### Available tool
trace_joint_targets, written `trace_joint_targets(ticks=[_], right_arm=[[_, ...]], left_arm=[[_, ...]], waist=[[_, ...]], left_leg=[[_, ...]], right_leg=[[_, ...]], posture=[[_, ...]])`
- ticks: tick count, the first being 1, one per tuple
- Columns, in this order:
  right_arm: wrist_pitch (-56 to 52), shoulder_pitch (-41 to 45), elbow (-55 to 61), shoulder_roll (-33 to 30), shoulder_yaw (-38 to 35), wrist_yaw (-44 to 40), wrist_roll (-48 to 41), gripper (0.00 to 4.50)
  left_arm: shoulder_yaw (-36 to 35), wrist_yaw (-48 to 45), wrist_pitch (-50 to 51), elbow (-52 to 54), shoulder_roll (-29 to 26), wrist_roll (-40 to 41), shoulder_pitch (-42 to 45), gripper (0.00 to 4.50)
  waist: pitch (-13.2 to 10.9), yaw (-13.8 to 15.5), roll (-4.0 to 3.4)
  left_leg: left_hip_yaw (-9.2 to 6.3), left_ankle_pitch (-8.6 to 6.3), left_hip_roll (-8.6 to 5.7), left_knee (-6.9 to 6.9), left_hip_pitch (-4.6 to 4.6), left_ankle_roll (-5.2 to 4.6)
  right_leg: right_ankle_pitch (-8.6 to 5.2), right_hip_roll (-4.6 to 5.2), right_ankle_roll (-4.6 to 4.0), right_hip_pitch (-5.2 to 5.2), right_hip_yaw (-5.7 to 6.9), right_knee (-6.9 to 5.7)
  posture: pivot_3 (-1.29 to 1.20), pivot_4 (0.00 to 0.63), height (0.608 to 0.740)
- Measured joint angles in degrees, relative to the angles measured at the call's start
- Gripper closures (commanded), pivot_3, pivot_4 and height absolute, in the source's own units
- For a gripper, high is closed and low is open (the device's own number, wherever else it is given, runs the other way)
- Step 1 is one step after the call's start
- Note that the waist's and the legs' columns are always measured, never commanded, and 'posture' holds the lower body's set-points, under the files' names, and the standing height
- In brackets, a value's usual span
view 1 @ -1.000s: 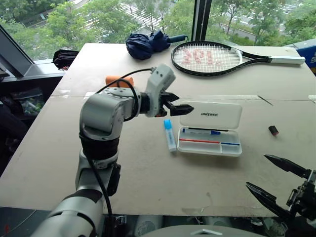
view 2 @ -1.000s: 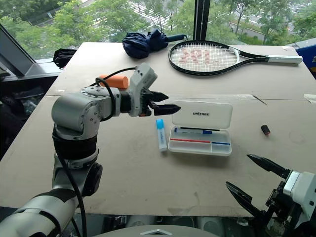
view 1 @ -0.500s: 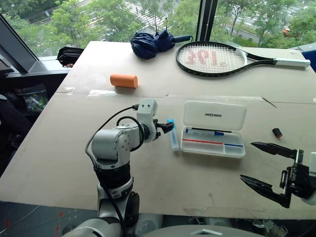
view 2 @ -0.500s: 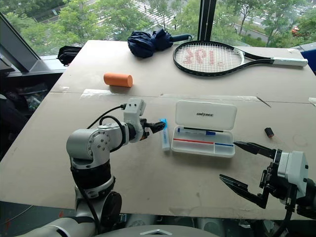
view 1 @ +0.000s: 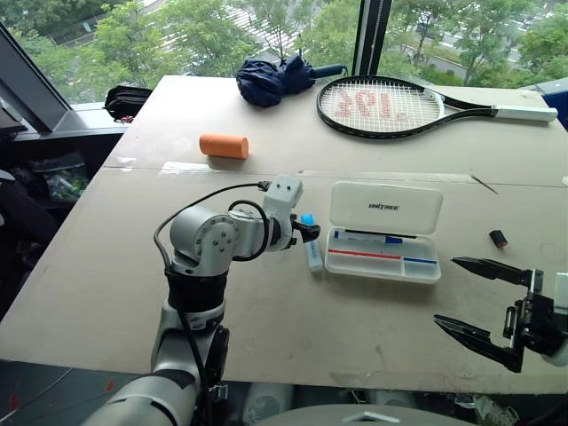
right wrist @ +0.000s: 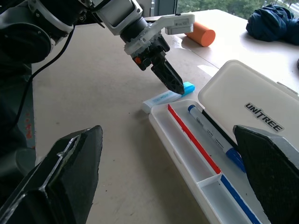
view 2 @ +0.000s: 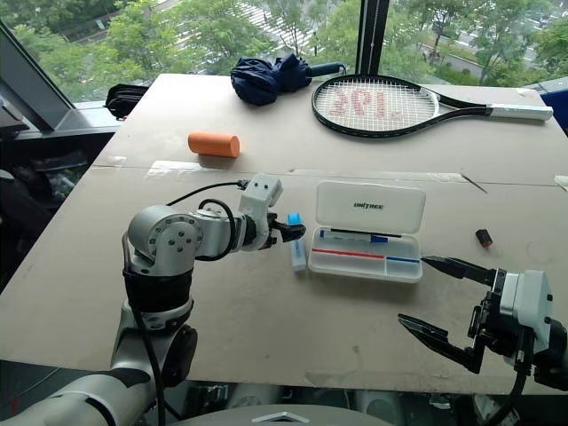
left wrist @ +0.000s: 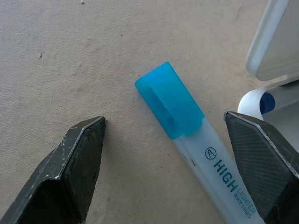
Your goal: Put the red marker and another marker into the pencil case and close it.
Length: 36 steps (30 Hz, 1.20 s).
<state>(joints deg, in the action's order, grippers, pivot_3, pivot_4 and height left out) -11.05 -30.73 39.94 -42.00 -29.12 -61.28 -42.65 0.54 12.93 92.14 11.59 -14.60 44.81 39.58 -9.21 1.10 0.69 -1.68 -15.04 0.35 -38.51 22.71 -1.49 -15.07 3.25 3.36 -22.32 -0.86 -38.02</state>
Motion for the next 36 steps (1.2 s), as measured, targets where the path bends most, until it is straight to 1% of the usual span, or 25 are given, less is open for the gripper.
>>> trace_joint_targets(ticks=[2,5,8,12,14,15,17,19,20,21,22,23,25,26,27,28,30,31,32,34,35,36], right_arm=[[-0.02,0.03,0.00,0.00,0.01,0.19,0.00,0.00],[-0.05,0.04,0.02,0.00,0.01,0.46,-0.01,0.00],[-0.07,0.01,0.03,0.04,0.04,0.59,0.00,0.00],[-0.07,-0.30,0.09,0.59,0.69,0.89,0.20,0.00],[-0.09,-0.33,0.18,0.72,1.24,1.18,0.34,0.00],[-0.23,-0.27,0.33,0.71,1.24,1.58,0.35,0.00],[-0.85,-0.13,1.37,0.71,1.25,2.36,0.33,0.00],[-1.27,0.04,1.84,0.71,1.32,2.93,0.29,0.00],[-1.38,0.21,1.84,0.70,1.35,3.11,0.29,0.00],[-1.43,0.31,1.84,0.71,1.39,3.24,0.28,0.00],[-1.52,0.51,1.84,0.70,1.54,3.39,0.29,0.00],[-1.65,0.84,1.85,0.70,1.83,3.56,0.28,0.00],[-2.23,1.86,1.88,0.67,2.45,4.11,0.28,0.00],[-2.28,2.05,1.89,0.66,2.45,4.28,0.25,0.00],[-2.44,2.18,1.87,0.66,2.51,4.34,0.26,0.00],[-2.48,2.67,1.86,0.66,2.87,4.44,0.28,0.00],[-2.51,3.00,1.80,0.74,3.58,4.55,0.41,0.00],[-2.52,3.10,1.73,0.74,3.63,4.62,0.52,0.00],[-2.51,3.36,1.74,0.76,3.74,4.66,0.53,0.00],[-2.45,3.50,1.77,1.22,3.98,5.02,0.54,0.00],[-2.45,3.24,1.75,1.62,3.99,5.15,0.60,0.00],[-2.45,3.04,1.75,1.83,3.99,5.24,0.63,0.00]], left_arm=[[0.69,3.75,-0.13,-2.32,-0.89,4.20,1.22,0.39],[4.65,8.86,-0.27,-6.39,-4.24,11.77,4.42,0.39],[8.35,13.78,-0.30,-9.73,-6.14,18.15,7.21,0.39],[12.34,17.88,-0.30,-12.37,-6.67,22.40,9.87,0.39],[13.07,19.48,-0.39,-13.27,-6.41,23.34,10.35,0.78],[13.68,20.70,-0.43,-13.99,-6.27,23.76,10.78,1.22],[14.82,23.54,-0.54,-15.73,-6.25,24.44,11.60,1.82],[15.26,25.34,-0.91,-16.69,-6.63,25.64,11.97,2.77],[15.32,26.14,-1.03,-16.94,-6.96,26.71,12.02,3.01],[15.37,26.46,-1.11,-17.03,-7.27,27.47,12.03,3.60],[15.39,26.93,-1.23,-17.04,-7.57,28.23,12.02,3.79],[15.40,27.28,-1.28,-16.92,-7.97,29.00,12.02,3.79],[15.17,27.27,-1.31,-15.83,-11.02,31.59,11.57,3.79],[15.06,26.92,-1.29,-15.34,-12.27,32.44,11.17,3.79],[14.95,25.94,-1.21,-14.45,-13.56,33.00,10.76,3.79],[14.54,22.30,-0.66,-13.08,-16.10,33.33,10.41,3.79],[12.84,10.63,-0.16,-8.27,-23.02,32.84,10.53,3.79],[11.69,4.87,-0.39,-5.27,-25.10,32.14,11.87,3.79],[11.34,2.29,-1.18,-3.79,-25.72,31.71,12.15,3.79],[13.61,-13.14,-4.83,4.24,-30.64,29.20,13.25,3.79],[16.45,-22.80,-8.02,7.67,-33.15,26.33,14.56,3.79],[18.49,-28.56,-10.33,9.62,-34.35,24.14,15.58,3.79]], waist=[[0.07,-0.01,-0.05],[0.12,-0.08,-0.11],[0.12,-0.12,-0.12],[0.13,-0.10,-0.13],[0.17,-0.08,-0.19],[0.19,-0.06,-0.19],[0.30,-0.05,-0.27],[0.37,-0.06,-0.33],[0.37,-0.05,-0.33],[0.38,-0.05,-0.33],[0.37,-0.06,-0.33],[0.37,-0.12,-0.33],[0.36,-0.37,-0.31],[0.36,-0.56,-0.31],[0.34,-0.67,-0.29],[0.25,-0.92,-0.20],[0.11,-1.23,-0.01],[0.12,-0.93,-0.04],[0.12,-0.71,-0.04],[0.08,-0.31,0.03],[0.07,-0.06,0.04],[0.07,0.08,0.03]], left_leg=[[0.00,0.00,-0.02,0.00,-0.06,0.00],[-0.03,0.00,-0.03,0.00,-0.11,0.00],[-0.03,0.00,-0.05,0.00,-0.11,0.00],[-0.03,0.00,-0.06,0.00,-0.11,0.00],[-0.02,0.00,-0.09,0.01,-0.11,0.01],[-0.03,0.01,-0.09,0.01,-0.11,0.01],[-0.04,0.01,-0.11,0.01,-0.12,0.01],[-0.04,0.01,-0.12,0.01,-0.12,0.01],[-0.04,0.01,-0.13,0.01,-0.12,0.01],[-0.04,0.01,-0.15,0.01,-0.12,0.01],[-0.04,0.01,-0.15,0.02,-0.11,0.02],[-0.04,0.01,-0.15,0.02,-0.12,0.02],[-0.02,0.02,-0.15,0.04,-0.12,0.04],[0.05,0.14,-0.12,0.09,-0.14,0.25],[0.05,0.15,-0.10,0.11,-0.15,0.26],[0.08,0.17,-0.09,0.13,-0.08,0.29],[0.06,0.30,-0.11,0.18,0.19,0.52],[0.04,0.30,-0.10,0.19,0.16,0.52],[0.05,0.30,-0.10,0.19,0.17,0.52],[0.10,0.30,-0.18,0.22,0.20,0.52],[0.12,0.30,-0.20,0.20,0.19,0.53],[0.15,0.30,-0.24,0.20,0.19,0.53]], right_leg=[[0.00,0.01,0.00,0.05,0.00,-0.01],[0.00,0.02,0.00,0.12,0.00,0.00],[0.00,0.02,0.00,0.12,0.00,0.01],[0.00,0.03,0.00,0.12,0.00,0.03],[-0.01,0.03,0.00,0.13,0.01,0.04],[-0.01,0.04,0.00,0.14,0.02,0.05],[-0.01,0.04,0.01,0.16,0.03,0.06],[-0.02,0.06,0.02,0.16,0.02,0.06],[-0.03,0.08,0.03,0.16,0.02,0.06],[-0.03,0.09,0.04,0.16,0.02,0.06],[-0.04,0.10,0.04,0.16,0.02,0.06],[-0.04,0.10,0.04,0.16,0.02,0.07],[-0.04,0.10,0.05,0.13,0.01,0.06],[-0.04,0.07,0.05,0.09,-0.03,0.06],[-0.04,0.06,0.05,0.07,-0.05,0.06],[-0.04,-0.02,0.04,-0.06,-0.06,0.01],[-0.03,-0.17,0.02,-0.40,0.04,-0.07],[-0.04,-0.12,0.02,-0.35,0.08,-0.04],[-0.04,-0.10,0.02,-0.35,0.09,-0.03],[-0.04,-0.10,0.02,-0.33,0.08,0.07],[-0.05,-0.08,0.02,-0.32,0.10,0.09],[-0.05,-0.06,0.01,-0.27,0.09,0.13]], posture=[[0.00,0.150,0.730],[0.00,0.150,0.730],[0.00,0.150,0.730],[0.00,0.150,0.730],[0.00,0.150,0.730],[0.00,0.150,0.730],[0.00,0.150,0.730],[0.00,0.150,0.730],[0.00,0.150,0.730],[0.00,0.150,0.730],[0.00,0.150,0.730],[0.00,0.150,0.730],[0.00,0.150,0.730],[0.00,0.150,0.730],[0.00,0.150,0.730],[0.00,0.150,0.730],[0.00,0.150,0.730],[0.00,0.150,0.730],[0.00,0.150,0.730],[0.00,0.150,0.730],[0.00,0.150,0.730],[0.00,0.150,0.730]])
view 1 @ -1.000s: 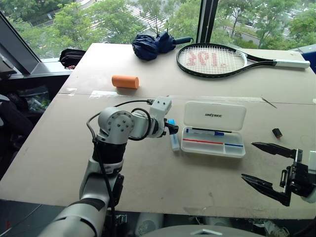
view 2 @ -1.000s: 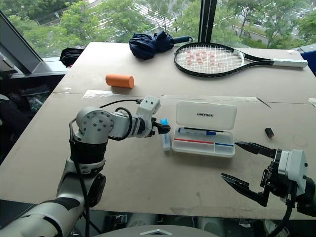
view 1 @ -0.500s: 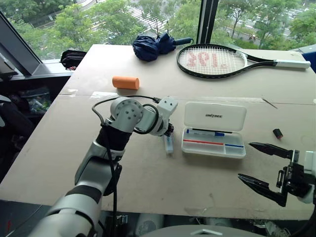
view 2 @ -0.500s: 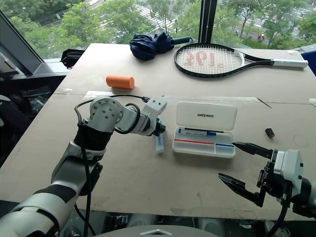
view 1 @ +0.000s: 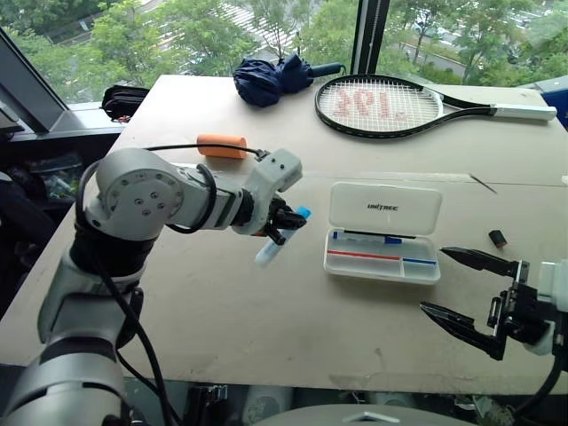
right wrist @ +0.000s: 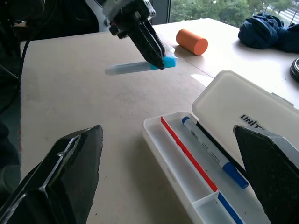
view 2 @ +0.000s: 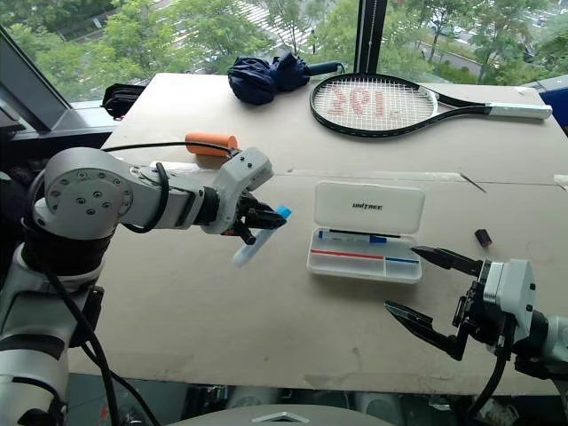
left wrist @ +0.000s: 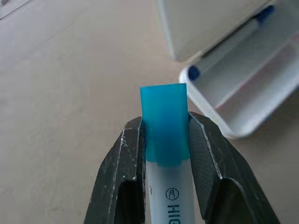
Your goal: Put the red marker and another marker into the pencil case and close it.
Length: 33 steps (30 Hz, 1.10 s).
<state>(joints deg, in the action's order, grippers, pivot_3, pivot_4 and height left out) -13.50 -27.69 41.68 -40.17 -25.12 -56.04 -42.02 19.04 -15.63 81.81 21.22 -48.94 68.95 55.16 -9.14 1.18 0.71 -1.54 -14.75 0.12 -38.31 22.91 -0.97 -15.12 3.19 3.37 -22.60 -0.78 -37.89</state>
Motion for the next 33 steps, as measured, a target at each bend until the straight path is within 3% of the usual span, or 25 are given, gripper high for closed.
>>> trace_joint_targets(ticks=[4,9,14,22,33], right_arm=[[0.21,-2.58,-0.01,0.76,-0.59,0.02,0.20,0.00],[1.48,-9.05,0.14,2.46,-3.83,-1.27,0.68,0.00],[3.33,-15.06,0.20,4.54,-7.77,-2.80,1.39,0.00],[6.25,-18.31,0.14,6.88,-9.64,-4.15,2.41,0.00],[6.21,-18.29,1.34,7.35,-9.60,-2.56,2.77,0.00]], left_arm=[[13.57,-24.06,-16.21,1.24,0.37,-17.32,5.26,3.79],[23.52,-34.35,-24.51,-10.91,12.86,-31.55,12.89,3.79],[29.70,-39.71,-30.50,-21.19,21.75,-42.83,15.87,3.79],[31.48,-46.22,-30.91,-24.95,27.18,-50.48,15.95,3.79],[33.89,-50.19,-31.33,-25.17,29.63,-58.29,14.21,3.79]], waist=[[0.00,-0.11,0.00],[-0.06,-0.30,0.09],[-0.09,-0.78,0.04],[-0.16,-0.64,-0.07],[-0.17,-0.43,-0.11]], left_leg=[[0.11,-0.13,-0.02,-0.03,-0.05,-0.24],[0.09,-0.27,0.00,-0.12,0.04,-0.49],[0.15,-0.33,0.06,-0.08,0.02,-0.60],[0.16,-0.34,0.14,-0.10,0.03,-0.60],[0.14,-0.34,0.16,-0.10,0.04,-0.60]], right_leg=[[-0.01,-0.02,-0.02,0.07,-0.11,0.02],[-0.02,-0.08,0.03,0.05,-0.11,0.02],[-0.04,-0.15,0.08,-0.08,-0.20,-0.05],[-0.05,-0.19,0.09,-0.09,-0.20,-0.07],[-0.05,-0.19,0.09,-0.09,-0.19,-0.07]], posture=[[0.00,0.150,0.730],[0.00,0.150,0.730],[0.00,0.150,0.730],[0.00,0.150,0.730],[0.00,0.150,0.730]])
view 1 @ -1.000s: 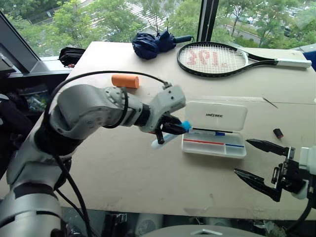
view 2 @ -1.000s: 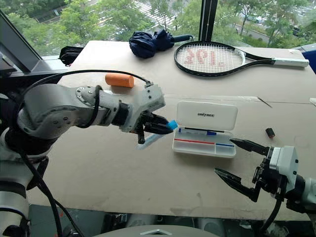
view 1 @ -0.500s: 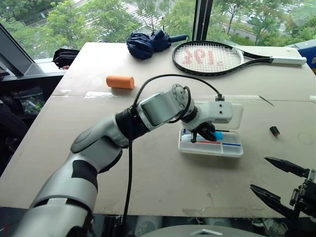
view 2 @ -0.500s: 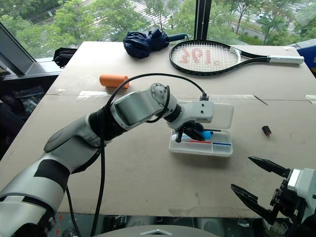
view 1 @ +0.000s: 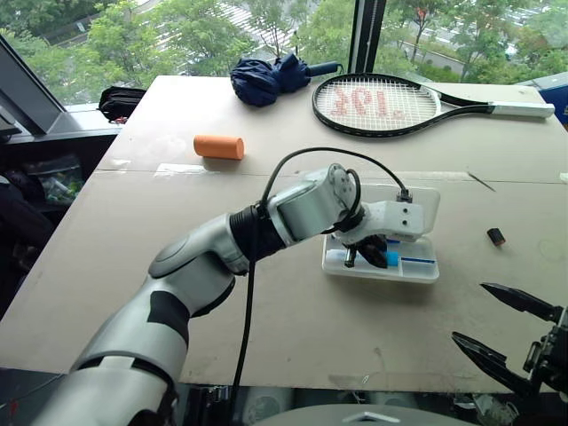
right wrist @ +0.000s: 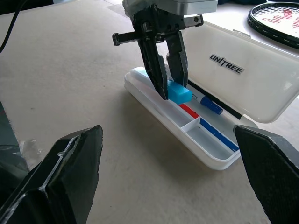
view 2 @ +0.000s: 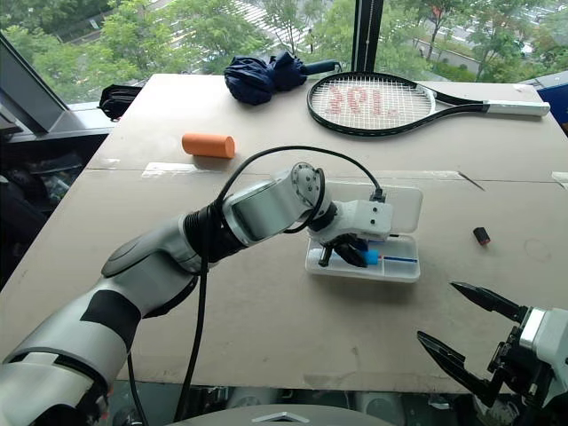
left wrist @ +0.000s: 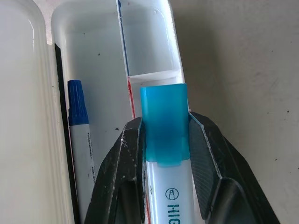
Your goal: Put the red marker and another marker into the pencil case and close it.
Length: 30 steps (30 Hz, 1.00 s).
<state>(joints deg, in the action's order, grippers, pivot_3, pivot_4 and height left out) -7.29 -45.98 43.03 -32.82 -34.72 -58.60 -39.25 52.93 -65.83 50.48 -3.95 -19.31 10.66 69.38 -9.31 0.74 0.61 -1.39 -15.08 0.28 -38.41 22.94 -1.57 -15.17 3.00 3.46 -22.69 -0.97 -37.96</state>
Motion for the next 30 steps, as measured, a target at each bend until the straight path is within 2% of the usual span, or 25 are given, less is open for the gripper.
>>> trace_joint_targets(ticks=[3,4,5,8,11,15,16,19,21,24,27,30], right_arm=[[-0.05,-0.18,0.67,0.00,0.00,0.32,-0.04,0.00],[-0.05,-0.33,1.02,0.00,0.00,0.37,-0.10,0.00],[-0.05,-0.39,1.07,0.01,0.00,0.43,-0.13,0.00],[-0.09,-1.05,1.11,0.09,0.00,0.63,-0.21,0.00],[-0.20,-2.09,1.43,0.29,0.00,1.18,-0.30,0.00],[-1.63,-2.24,1.82,1.71,-0.01,5.24,-0.10,0.00],[-2.55,-1.95,2.25,2.02,-0.01,7.61,0.58,0.00],[-6.00,-1.23,2.51,2.21,-0.04,12.91,1.29,0.00],[-9.05,-0.34,2.52,1.94,-0.38,16.98,1.66,0.00],[-15.21,2.23,2.61,-3.32,-1.40,20.65,2.83,0.00],[-24.31,6.94,0.20,-11.92,-2.52,23.35,3.26,0.00],[-33.77,19.73,-8.43,-18.89,-2.12,26.81,2.77,0.00]], left_arm=[[-0.01,-0.27,-0.12,-0.01,1.25,-1.46,-0.14,3.79],[-0.01,-0.27,-0.14,-0.04,1.78,-1.89,-0.33,2.77],[-0.03,-0.24,-0.17,-0.04,2.06,-2.15,-0.58,2.64],[-0.79,-0.54,-0.18,0.07,2.04,-2.46,-1.03,1.20],[-6.13,-2.13,2.12,2.60,-0.75,-0.20,-1.12,1.20],[-21.49,-3.77,6.84,8.03,-6.00,7.90,-4.56,1.20],[-29.03,-3.27,6.12,10.12,-6.44,11.31,-8.48,1.20],[-39.49,-0.53,5.32,14.72,-7.20,15.87,-15.67,1.20],[-44.57,1.10,5.55,16.50,-10.08,17.69,-19.42,1.20],[-49.81,0.56,6.58,19.83,-14.21,21.51,-24.42,1.20],[-52.85,1.22,6.83,23.94,-16.07,24.81,-29.73,1.20],[-55.76,4.91,7.24,26.08,-16.20,27.17,-33.08,1.20]], waist=[[0.00,0.01,0.00],[0.00,0.01,0.00],[0.00,0.01,0.00],[-0.01,-0.05,-0.02],[-0.05,-0.19,-0.11],[-0.03,-0.28,-0.24],[0.02,-0.29,-0.33],[0.01,-0.19,-0.31],[0.00,-0.04,-0.30],[0.02,-0.04,-0.30],[-0.02,-0.05,-0.20],[-0.02,0.05,-0.15]], left_leg=[[0.00,0.00,0.00,0.00,0.00,0.00],[0.00,0.00,0.00,0.00,0.00,0.00],[0.00,0.00,0.00,0.00,0.00,0.00],[-0.01,0.00,0.01,0.00,-0.01,0.00],[0.00,0.00,0.09,0.01,-0.02,0.00],[-0.05,0.00,0.20,0.01,-0.04,0.00],[-0.01,0.00,0.22,0.01,-0.06,0.00],[-0.02,0.01,0.22,0.00,-0.04,0.02],[-0.03,0.02,0.21,-0.01,-0.04,0.03],[0.03,0.02,0.15,-0.02,-0.06,0.03],[0.08,0.02,0.14,-0.05,-0.07,0.03],[0.07,0.01,0.09,-0.10,-0.07,0.02]], right_leg=[[0.00,0.00,0.00,0.00,0.00,0.00],[0.00,0.00,0.00,0.00,0.00,0.00],[0.00,0.00,0.00,0.00,0.00,0.00],[0.00,0.00,0.00,0.00,0.00,-0.01],[0.00,-0.01,0.00,-0.01,0.00,-0.03],[-0.01,0.01,-0.01,-0.01,0.04,-0.05],[0.00,0.04,-0.01,-0.01,0.00,-0.03],[0.00,0.09,-0.01,0.00,0.02,-0.07],[0.01,0.09,-0.02,0.00,0.04,-0.09],[0.01,0.11,-0.02,0.03,0.01,-0.07],[0.02,0.15,-0.02,0.06,-0.04,-0.05],[0.03,0.14,-0.02,0.11,-0.02,-0.03]], posture=[[0.00,0.150,0.730],[0.00,0.150,0.730],[0.00,0.150,0.730],[0.00,0.150,0.730],[0.00,0.150,0.730],[0.00,0.150,0.730],[0.00,0.150,0.730],[0.00,0.150,0.730],[0.00,0.150,0.730],[0.00,0.150,0.730],[0.00,0.150,0.730],[0.00,0.150,0.730]])
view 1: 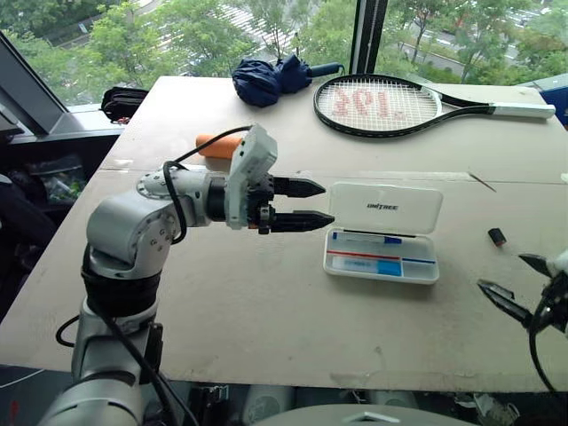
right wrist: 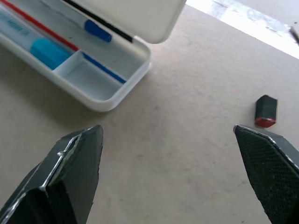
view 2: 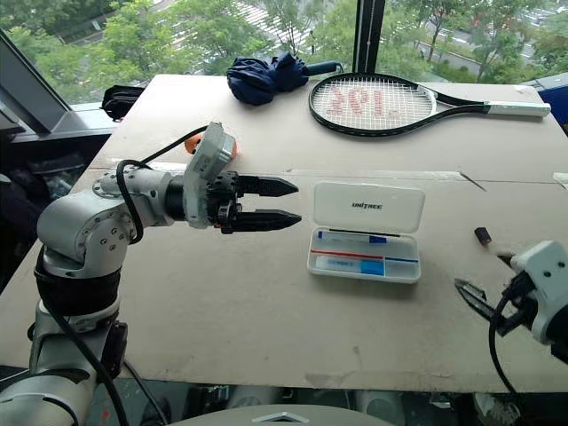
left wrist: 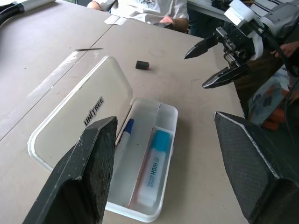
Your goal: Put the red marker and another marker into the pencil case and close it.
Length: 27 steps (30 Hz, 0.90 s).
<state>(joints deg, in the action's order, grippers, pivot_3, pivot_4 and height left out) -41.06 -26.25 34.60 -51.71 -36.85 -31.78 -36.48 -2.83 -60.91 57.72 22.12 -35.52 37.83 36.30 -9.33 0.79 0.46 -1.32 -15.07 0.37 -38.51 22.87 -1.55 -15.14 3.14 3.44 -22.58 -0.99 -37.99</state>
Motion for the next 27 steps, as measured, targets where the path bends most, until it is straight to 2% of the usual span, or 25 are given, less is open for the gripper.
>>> trace_joint_targets(ticks=[2,4,9,10,17,20,21,22,27], right_arm=[[-3.99,4.96,-5.93,-3.02,0.54,1.02,0.87,0.00],[-7.78,10.66,-10.04,-4.55,4.33,2.17,1.90,0.00],[-14.89,22.94,-18.24,-4.86,13.21,3.56,3.22,0.00],[-15.33,28.15,-22.65,-4.99,16.52,2.86,4.15,0.00],[-14.68,38.54,-33.87,-5.37,24.36,-0.97,8.01,0.00],[-14.74,40.56,-36.22,-5.36,25.76,-1.84,9.37,0.78],[-14.77,40.92,-36.88,-5.21,25.87,-2.15,9.51,1.42],[-14.77,41.05,-37.25,-5.14,25.87,-2.28,9.60,1.71],[-12.85,40.90,-36.41,-4.53,27.22,-5.45,10.63,4.12]], left_arm=[[-0.06,2.51,-0.17,2.84,0.37,0.71,-1.83,1.20],[0.18,3.40,0.16,5.43,0.19,2.39,-3.93,1.20],[0.51,3.19,1.86,9.85,-1.90,8.06,-7.26,1.20],[0.24,2.68,2.52,10.53,-3.44,9.98,-8.62,1.20],[0.58,5.30,2.95,13.35,-4.74,13.10,-9.83,1.20],[0.55,7.95,2.91,14.64,-4.78,13.71,-10.03,1.15],[0.54,8.57,2.91,14.88,-4.83,14.17,-10.18,1.15],[0.55,8.80,2.91,15.01,-4.83,14.25,-10.23,1.15],[0.10,10.02,2.88,15.56,-6.67,16.46,-11.46,1.15]], waist=[[0.00,0.29,0.01],[0.00,-0.05,0.10],[-0.01,-0.74,0.04],[-0.01,-1.28,0.01],[-0.04,-1.17,-0.06],[-0.04,-1.23,-0.06],[-0.04,-1.24,-0.06],[-0.04,-1.24,-0.06],[-0.04,-1.37,-0.07]], left_leg=[[-0.09,0.00,-0.04,0.01,0.04,0.00],[-0.06,-0.01,-0.01,0.05,0.04,-0.01],[-0.02,0.00,0.01,0.09,-0.01,0.00],[0.02,0.00,0.01,0.09,-0.06,0.00],[0.01,-0.01,0.00,0.08,0.04,-0.01],[-0.01,0.00,0.01,0.09,0.03,-0.01],[-0.02,0.00,0.01,0.09,0.03,-0.01],[-0.01,0.00,0.01,0.09,0.03,-0.01],[-0.01,0.00,0.02,0.09,0.01,-0.01]], right_leg=[[0.00,0.02,0.00,0.01,0.08,0.02],[0.00,-0.04,0.01,-0.01,0.06,0.03],[0.00,-0.08,0.00,-0.09,0.01,-0.05],[0.01,-0.08,0.00,-0.08,-0.03,-0.09],[0.01,-0.04,0.01,-0.09,0.00,0.01],[0.01,-0.03,0.01,-0.10,0.02,-0.02],[0.01,-0.04,0.01,-0.10,0.02,-0.02],[0.01,-0.04,0.01,-0.10,0.02,-0.03],[0.01,-0.05,0.01,-0.10,0.01,-0.04]], posture=[[0.00,0.150,0.730],[0.00,0.150,0.730],[0.00,0.150,0.730],[0.00,0.150,0.730],[0.00,0.150,0.730],[0.00,0.150,0.730],[0.00,0.150,0.730],[0.00,0.150,0.730],[0.00,0.150,0.730]])
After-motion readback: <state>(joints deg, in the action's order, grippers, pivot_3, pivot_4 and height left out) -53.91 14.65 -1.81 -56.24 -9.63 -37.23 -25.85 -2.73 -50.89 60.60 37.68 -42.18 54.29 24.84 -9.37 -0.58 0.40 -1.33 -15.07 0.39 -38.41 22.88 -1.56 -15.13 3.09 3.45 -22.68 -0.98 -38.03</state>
